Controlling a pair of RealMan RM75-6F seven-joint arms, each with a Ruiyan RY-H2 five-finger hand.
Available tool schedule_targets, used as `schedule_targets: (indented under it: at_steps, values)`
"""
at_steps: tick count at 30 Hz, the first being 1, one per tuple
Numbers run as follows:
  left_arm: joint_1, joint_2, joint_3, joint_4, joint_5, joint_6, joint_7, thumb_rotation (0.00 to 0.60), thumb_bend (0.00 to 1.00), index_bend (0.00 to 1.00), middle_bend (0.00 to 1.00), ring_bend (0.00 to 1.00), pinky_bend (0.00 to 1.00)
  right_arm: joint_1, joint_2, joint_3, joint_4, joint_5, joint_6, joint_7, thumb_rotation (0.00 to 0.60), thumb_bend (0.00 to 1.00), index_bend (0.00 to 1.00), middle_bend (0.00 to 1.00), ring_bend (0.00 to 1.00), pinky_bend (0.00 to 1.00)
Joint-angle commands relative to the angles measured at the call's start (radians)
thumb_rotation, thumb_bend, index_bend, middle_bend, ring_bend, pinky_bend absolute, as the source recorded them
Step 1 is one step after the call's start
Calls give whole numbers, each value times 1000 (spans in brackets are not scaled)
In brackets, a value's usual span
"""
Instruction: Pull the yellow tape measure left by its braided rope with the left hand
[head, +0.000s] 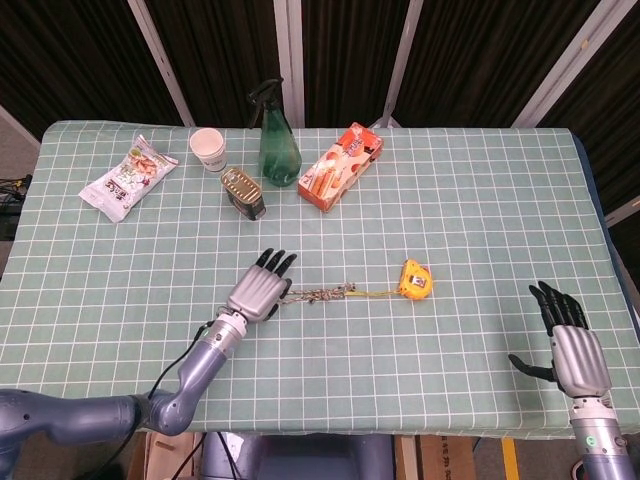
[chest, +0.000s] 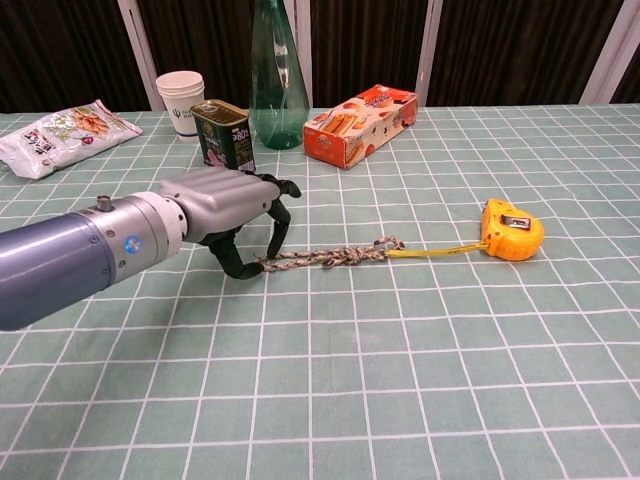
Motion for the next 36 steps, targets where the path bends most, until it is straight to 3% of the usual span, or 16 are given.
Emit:
schedule_targets:
  at_steps: [1, 22, 36]
  values:
    - [-6, -6, 3, 9, -7, 5, -1, 600, 457, 525, 34, 0, 66, 0, 1, 0, -2, -1, 1, 2, 600, 168, 0, 0, 0, 0]
    - [-23, -11, 38, 30, -13, 23, -34, 600, 459, 536, 36, 0, 66, 2, 3, 2, -11, 2, -2, 3, 600, 167, 0, 0, 0, 0]
    - [-28, -17, 55, 48, -22, 30, -45, 600, 539, 585, 43, 0, 66, 2, 4, 4, -14, 2, 1, 4, 600, 168, 0, 0, 0, 0]
